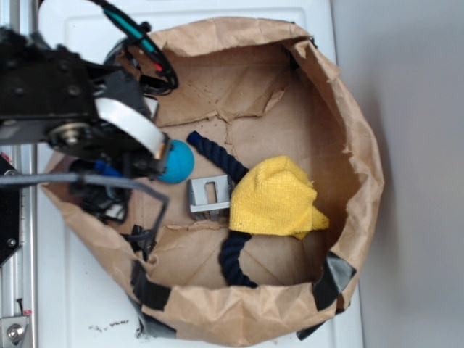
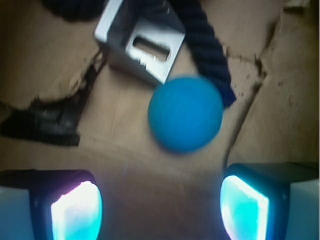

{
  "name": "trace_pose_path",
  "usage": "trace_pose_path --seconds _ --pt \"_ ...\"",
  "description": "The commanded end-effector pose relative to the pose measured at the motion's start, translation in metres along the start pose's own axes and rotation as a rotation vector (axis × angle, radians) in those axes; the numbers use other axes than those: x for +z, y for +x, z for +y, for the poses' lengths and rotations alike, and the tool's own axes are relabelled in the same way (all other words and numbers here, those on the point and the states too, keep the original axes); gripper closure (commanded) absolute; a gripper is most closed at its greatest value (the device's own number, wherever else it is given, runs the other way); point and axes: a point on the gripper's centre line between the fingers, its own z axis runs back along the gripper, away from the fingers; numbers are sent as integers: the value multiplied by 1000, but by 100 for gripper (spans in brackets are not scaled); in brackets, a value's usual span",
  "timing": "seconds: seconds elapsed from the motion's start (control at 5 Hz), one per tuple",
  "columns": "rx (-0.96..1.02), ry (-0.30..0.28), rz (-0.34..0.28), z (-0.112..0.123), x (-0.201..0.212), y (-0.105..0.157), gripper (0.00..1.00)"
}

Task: Grab the blue ball.

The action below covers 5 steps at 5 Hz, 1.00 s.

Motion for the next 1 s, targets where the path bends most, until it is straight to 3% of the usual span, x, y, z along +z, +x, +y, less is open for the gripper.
trace_pose_path --seconds 0.0,0.8 --pt "55 53 -17 2 3 35 0" --pt "60 153 -50 -11 -29 41 0"
